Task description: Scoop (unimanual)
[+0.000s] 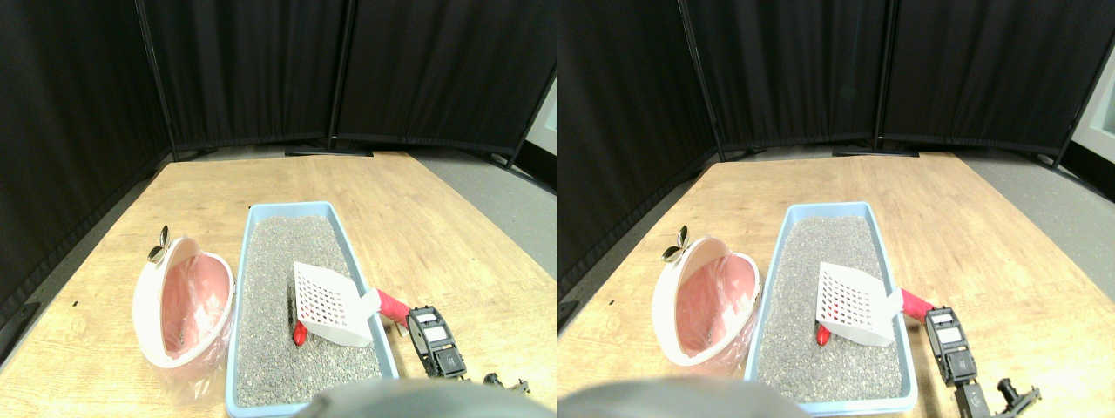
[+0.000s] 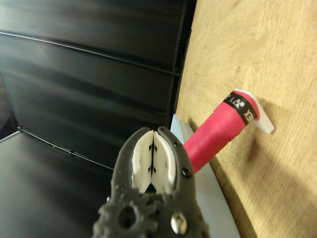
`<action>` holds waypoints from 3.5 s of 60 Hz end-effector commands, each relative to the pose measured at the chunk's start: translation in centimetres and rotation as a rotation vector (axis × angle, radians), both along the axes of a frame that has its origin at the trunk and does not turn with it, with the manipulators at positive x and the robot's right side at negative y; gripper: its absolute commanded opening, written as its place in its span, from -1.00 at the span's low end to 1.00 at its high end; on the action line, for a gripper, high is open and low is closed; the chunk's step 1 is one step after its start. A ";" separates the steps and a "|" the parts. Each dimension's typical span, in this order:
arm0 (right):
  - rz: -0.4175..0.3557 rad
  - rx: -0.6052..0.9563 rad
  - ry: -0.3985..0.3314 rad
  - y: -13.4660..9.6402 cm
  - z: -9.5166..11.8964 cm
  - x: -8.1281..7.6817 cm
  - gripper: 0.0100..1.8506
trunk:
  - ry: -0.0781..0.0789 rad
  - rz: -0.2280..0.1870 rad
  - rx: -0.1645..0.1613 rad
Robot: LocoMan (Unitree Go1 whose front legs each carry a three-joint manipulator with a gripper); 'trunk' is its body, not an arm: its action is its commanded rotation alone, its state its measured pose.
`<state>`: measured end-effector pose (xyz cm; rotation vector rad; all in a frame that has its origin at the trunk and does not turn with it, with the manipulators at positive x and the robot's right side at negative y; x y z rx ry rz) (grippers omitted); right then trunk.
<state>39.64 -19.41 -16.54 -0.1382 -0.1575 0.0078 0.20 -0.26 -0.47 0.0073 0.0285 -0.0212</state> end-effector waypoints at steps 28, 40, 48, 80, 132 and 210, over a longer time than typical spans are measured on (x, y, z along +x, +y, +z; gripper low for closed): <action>0.140 0.182 -0.143 -0.1 0.7 0.0 -0.32 | 0.006 0.002 -0.015; 0.198 0.318 -0.125 -0.2 0.8 0.2 -0.10 | 0.011 0.005 -0.020; 0.201 0.360 -0.085 -0.3 0.6 0.4 -0.07 | 0.015 0.005 -0.024; 0.194 0.367 0.040 -0.3 -2.4 2.1 -0.07 | 0.035 0.005 -0.034; 0.077 0.482 0.156 -0.3 -3.6 4.7 -0.05 | 0.048 -0.001 -0.043; 0.069 0.543 0.168 0.0 -5.0 8.2 -0.95 | 0.071 0.017 -0.069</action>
